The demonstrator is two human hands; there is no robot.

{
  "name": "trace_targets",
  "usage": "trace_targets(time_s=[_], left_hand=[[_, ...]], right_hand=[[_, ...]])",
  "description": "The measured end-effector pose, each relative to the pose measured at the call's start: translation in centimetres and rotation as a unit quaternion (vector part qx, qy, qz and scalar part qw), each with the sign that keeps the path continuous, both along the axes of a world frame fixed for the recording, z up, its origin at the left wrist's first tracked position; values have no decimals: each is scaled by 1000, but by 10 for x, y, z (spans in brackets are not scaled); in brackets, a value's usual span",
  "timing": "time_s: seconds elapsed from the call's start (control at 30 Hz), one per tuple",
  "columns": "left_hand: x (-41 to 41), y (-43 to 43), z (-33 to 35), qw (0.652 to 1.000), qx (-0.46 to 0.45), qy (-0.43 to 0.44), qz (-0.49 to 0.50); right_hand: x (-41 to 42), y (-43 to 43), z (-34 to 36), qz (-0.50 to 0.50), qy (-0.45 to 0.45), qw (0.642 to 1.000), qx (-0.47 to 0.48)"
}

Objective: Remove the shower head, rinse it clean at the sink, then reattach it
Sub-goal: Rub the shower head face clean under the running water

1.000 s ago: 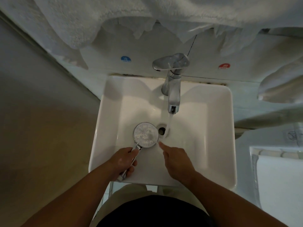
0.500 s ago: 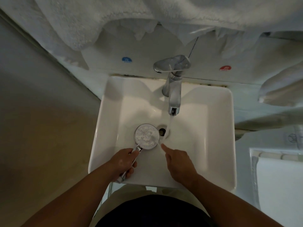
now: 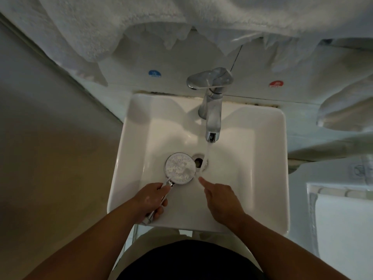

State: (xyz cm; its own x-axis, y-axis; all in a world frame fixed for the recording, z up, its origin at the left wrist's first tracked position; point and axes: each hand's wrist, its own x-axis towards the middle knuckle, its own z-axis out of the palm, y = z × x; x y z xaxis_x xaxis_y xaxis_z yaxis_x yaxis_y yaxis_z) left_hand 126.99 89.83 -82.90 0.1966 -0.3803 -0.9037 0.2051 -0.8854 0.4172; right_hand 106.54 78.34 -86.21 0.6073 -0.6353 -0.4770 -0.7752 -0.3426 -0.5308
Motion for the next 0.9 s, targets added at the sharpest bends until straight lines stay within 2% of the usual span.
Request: trace_targets(time_s=[0.1, 0.2, 0.33, 0.43, 0.53, 0.67, 0.77, 0.9], left_hand=[[-1, -2, 4, 1000, 3, -1, -1], [-1, -1, 4, 1000, 9, 4, 4], [-1, -2, 4, 1000, 8, 4, 4], [-1, -1, 4, 1000, 9, 4, 2], [-1, -2, 4, 1000, 7, 5, -3], [0, -1, 3, 1000, 7, 1, -2], [0, -2, 3, 1000, 7, 2, -6], [0, -1, 3, 1000, 6, 3, -3]], right_hand=[[3, -14, -7, -39, -19, 999, -18], [8, 0, 2, 27, 5, 1000, 4], [7, -19, -3, -37, -7, 999, -7], [8, -7, 2, 10, 17, 1000, 9], [5, -16, 0, -39, 1, 999, -1], [8, -6, 3, 27, 19, 999, 14], [8, -16, 0, -25, 2, 1000, 1], [14, -11, 3, 8, 6, 1000, 8]])
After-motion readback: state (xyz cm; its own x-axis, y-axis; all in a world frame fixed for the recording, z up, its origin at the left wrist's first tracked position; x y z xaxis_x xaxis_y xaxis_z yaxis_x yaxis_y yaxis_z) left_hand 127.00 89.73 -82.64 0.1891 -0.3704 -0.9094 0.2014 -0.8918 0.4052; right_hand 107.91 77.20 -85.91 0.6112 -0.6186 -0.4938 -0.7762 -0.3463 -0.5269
